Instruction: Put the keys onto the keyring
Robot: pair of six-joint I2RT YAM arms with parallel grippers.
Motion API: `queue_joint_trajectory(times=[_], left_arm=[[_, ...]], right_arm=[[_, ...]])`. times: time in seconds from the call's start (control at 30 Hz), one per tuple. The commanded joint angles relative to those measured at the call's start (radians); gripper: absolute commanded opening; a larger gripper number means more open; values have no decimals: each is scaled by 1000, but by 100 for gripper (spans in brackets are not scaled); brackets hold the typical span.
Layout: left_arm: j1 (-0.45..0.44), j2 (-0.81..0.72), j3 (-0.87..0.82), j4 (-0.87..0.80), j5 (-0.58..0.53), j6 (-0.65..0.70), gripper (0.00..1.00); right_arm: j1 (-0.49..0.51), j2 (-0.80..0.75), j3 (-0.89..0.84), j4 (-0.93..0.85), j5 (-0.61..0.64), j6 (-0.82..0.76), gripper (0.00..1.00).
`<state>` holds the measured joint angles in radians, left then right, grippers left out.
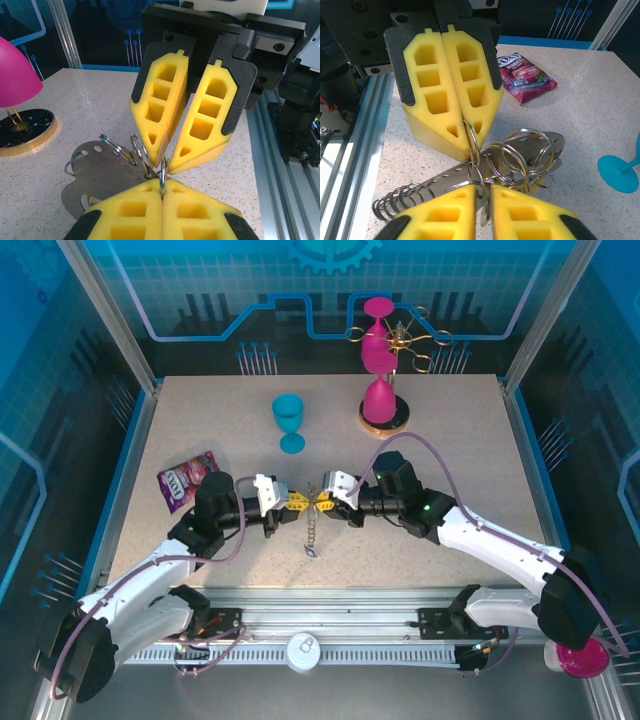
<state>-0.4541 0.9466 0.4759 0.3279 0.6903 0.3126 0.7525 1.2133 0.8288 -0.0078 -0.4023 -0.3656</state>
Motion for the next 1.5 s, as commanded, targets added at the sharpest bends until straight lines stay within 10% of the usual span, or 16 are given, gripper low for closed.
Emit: queue_joint_trajectory(times=[0.0, 0.5, 0.7, 1.47], left_arm=[[6, -2, 21, 53, 47, 6, 0], [5, 9, 52, 76, 102, -13, 0], [5, 11, 38, 52, 75, 21, 0], [5, 14, 35, 65, 87, 8, 0]], right_arm=[[10, 3, 32, -10, -23, -3, 9], [-1, 74, 106, -114, -108, 9, 0], [-23, -2, 56, -62, -86, 0, 19], [-13, 32, 67, -29, -142, -19, 23]])
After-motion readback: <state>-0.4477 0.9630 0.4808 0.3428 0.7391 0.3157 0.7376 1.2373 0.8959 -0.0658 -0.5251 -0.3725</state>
